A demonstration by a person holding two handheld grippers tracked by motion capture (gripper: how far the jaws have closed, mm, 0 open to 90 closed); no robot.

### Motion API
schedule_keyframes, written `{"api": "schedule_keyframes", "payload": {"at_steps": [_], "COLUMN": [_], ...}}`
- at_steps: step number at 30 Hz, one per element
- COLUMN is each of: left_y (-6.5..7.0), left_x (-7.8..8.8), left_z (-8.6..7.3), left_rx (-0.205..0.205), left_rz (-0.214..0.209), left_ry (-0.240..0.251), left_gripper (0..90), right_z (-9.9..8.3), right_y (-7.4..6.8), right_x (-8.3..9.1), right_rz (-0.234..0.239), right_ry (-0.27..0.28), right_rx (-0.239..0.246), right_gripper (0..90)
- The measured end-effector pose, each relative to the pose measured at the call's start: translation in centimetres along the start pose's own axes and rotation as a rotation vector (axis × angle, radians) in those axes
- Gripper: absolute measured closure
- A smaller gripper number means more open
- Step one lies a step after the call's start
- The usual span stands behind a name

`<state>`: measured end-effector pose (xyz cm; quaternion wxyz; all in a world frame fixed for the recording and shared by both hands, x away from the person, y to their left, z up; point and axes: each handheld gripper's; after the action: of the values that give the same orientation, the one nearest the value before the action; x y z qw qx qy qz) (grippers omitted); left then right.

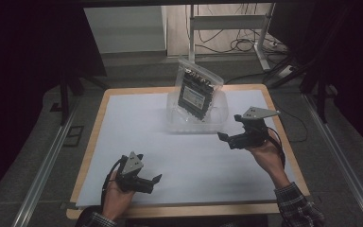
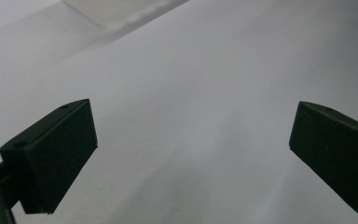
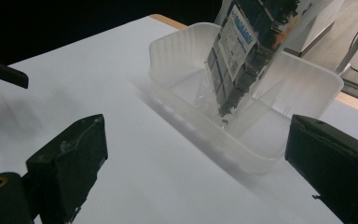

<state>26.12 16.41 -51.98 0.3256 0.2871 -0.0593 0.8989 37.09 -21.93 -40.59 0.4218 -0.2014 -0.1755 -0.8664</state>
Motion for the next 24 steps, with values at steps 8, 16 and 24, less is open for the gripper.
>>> {"api": "schedule_keyframes", "payload": {"at_steps": [8,16,24], "left_y": [0.0,0.0,0.0], "left_x": [0.0,0.0,0.0], "left_z": [0.0,0.0,0.0], "left_rx": [0.001,0.003,0.000], "left_rz": [0.003,0.006,0.011], "left_ry": [-0.002,-0.004,-0.008], "left_gripper": [0.5,0.6,0.7], "right_z": [-0.4,-1.2,-2.4], "right_y": [-0.5,-1.0,-1.3], "right_x": [0.6,1.1,1.5], "right_rz": [0.000,0.009,0.016], "right_ry": [0.001,-0.018,-0.036], "right_rx": [0.004,-0.002,-0.012], "right_gripper": [5.8,6.1,6.1]}}
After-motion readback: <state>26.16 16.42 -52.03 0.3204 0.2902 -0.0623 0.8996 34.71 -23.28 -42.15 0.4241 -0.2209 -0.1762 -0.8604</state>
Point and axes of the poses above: each handheld gripper's, and its own axes: x roughly backward along the jaws, z roughly out of its top, y roughly to its right, and after that the axes turned 7 degrees about x, right-handed
